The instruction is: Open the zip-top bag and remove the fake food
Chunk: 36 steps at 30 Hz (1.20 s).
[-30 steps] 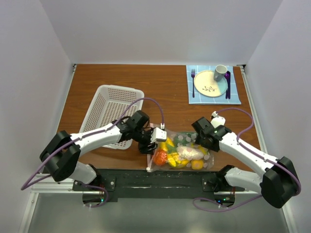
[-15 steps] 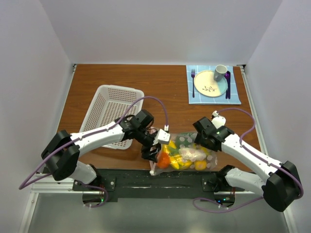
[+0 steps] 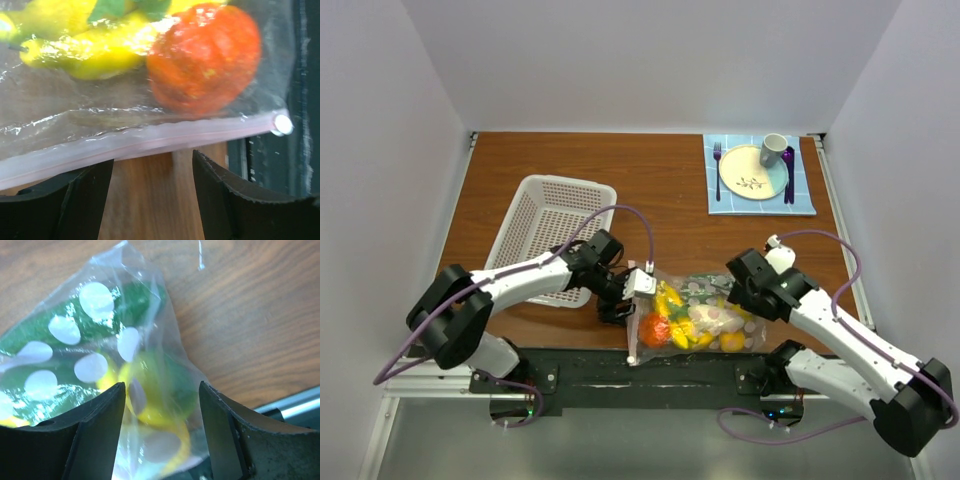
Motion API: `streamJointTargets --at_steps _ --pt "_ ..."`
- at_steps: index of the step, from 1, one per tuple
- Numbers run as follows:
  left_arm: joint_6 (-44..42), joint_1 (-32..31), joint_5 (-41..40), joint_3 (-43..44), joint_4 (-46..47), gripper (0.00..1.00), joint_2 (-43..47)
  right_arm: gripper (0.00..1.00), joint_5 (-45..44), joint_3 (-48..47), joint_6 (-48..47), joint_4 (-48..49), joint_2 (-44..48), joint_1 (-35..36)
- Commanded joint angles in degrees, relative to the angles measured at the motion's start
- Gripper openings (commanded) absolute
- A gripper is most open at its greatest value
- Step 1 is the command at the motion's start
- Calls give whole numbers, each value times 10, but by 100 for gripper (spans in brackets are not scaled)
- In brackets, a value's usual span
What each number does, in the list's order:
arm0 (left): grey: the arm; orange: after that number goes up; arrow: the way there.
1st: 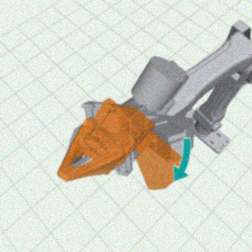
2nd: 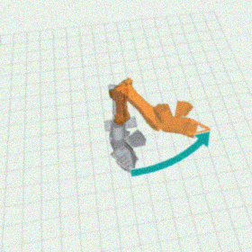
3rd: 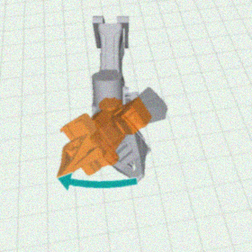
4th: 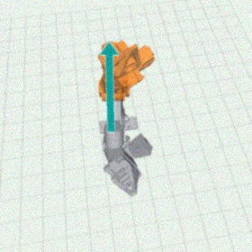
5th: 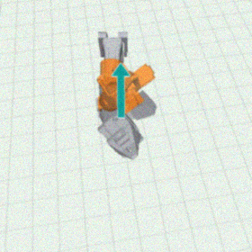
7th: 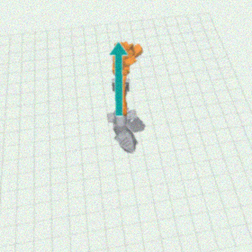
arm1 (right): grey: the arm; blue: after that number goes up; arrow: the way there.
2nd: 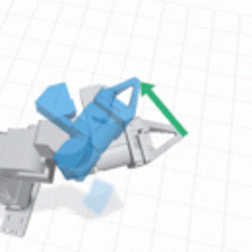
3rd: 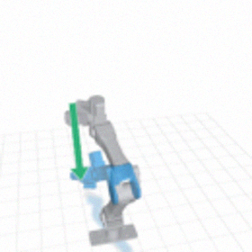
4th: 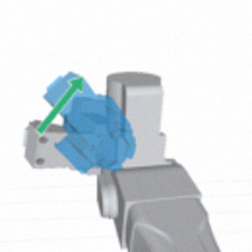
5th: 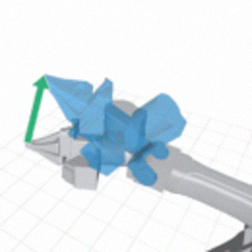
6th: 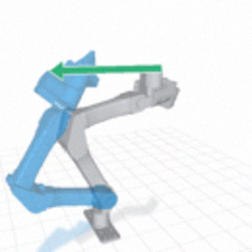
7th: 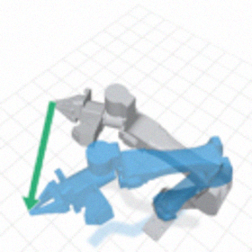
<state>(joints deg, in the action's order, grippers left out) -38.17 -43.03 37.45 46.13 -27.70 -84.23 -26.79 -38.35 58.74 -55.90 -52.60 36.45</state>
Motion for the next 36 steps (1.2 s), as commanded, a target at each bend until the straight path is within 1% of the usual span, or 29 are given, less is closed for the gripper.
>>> streamJointTargets --at_steps 1,4,6,12,15,19,24,26,29,31,32,33,36 --pt "-17 0 -23 13 68 68 -41 64 18 -27 36 -79 32 22" --pt "-22 0 -20 18 70 67 -53 64 12 -23 52 -97 42 41" --pt "-5 0 12 27 70 67 -50 64 11 -13 54 -91 38 43" --pt "43 -9 81 54 61 66 -32 64 33 31 59 -38 1 47" --pt "57 -33 97 56 65 67 -26 64 34 33 62 -17 -14 53" --pt "58 -59 125 65 54 68 -45 64 33 31 66 6 -29 59" --pt "46 -84 160 72 17 71 -72 64 30 31 74 16 -37 62" --pt "43 -86 183 75 7 74 -74 64 29 32 77 19 -37 64" --pt "18 -86 212 97 -40 79 -74 63 24 36 83 18 -38 68" --pt "0 -85 227 118 -90 87 -74 63 16 38 89 11 -40 74" --pt "-13 -85 247 123 -106 99 -73 63 11 38 91 7 -42 75" --pt "-16 -84 257 128 -131 100 -73 62 10 38 93 7 -42 76" --pt "-27 -85 303 137 -156 100 -76 62 8 38 99 9 -47 80"
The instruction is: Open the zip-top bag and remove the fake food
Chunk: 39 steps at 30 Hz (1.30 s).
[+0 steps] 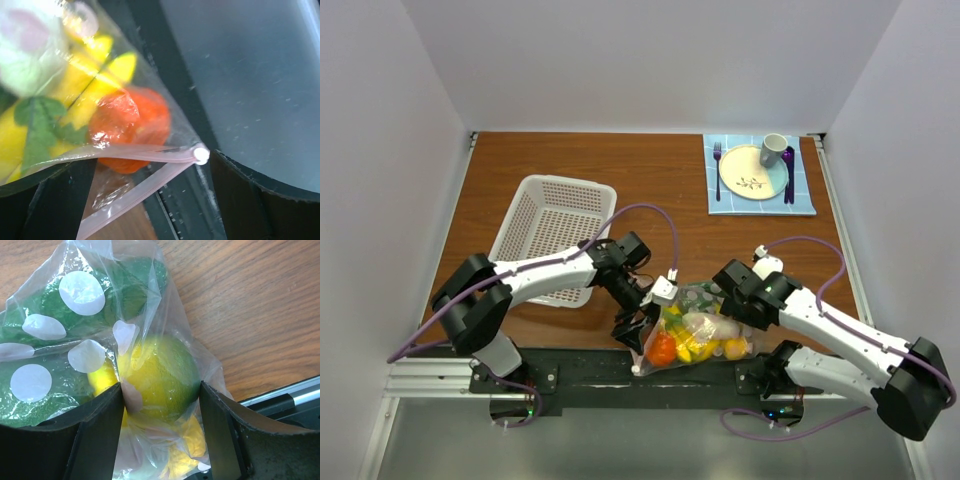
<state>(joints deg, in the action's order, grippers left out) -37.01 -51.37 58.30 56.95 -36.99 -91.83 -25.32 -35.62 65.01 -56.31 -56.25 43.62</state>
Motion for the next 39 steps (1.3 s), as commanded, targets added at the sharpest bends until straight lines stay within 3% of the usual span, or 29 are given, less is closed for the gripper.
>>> streamJointTargets --at_steps 1,4,9,15,20,21,25,30,37,39 --pt "-41 -4 100 24 -61 100 -1 62 -7 11 37 15 -12 12" --pt "-9 -17 75 -10 7 100 2 61 -9 7 41 15 -20 16" --pt "45 -43 -32 -63 137 100 4 61 -14 5 52 5 -16 24" --pt "58 -41 -64 -54 175 100 -33 57 -18 15 65 -9 4 33" --pt "89 -1 -32 9 152 100 -54 29 -52 -40 49 -24 13 42" --pt "93 17 -22 36 146 100 -56 16 -62 -59 42 -35 10 42" --pt "85 108 -12 94 101 100 -59 0 -111 -152 7 -55 -15 43" --pt "73 144 -26 73 89 100 -26 4 -126 -238 -44 -50 -82 43" --pt "79 144 -47 9 106 100 31 0 -113 -242 -58 -37 -118 42" --pt "78 145 -52 3 111 100 40 36 -118 -227 -35 -71 -118 43"
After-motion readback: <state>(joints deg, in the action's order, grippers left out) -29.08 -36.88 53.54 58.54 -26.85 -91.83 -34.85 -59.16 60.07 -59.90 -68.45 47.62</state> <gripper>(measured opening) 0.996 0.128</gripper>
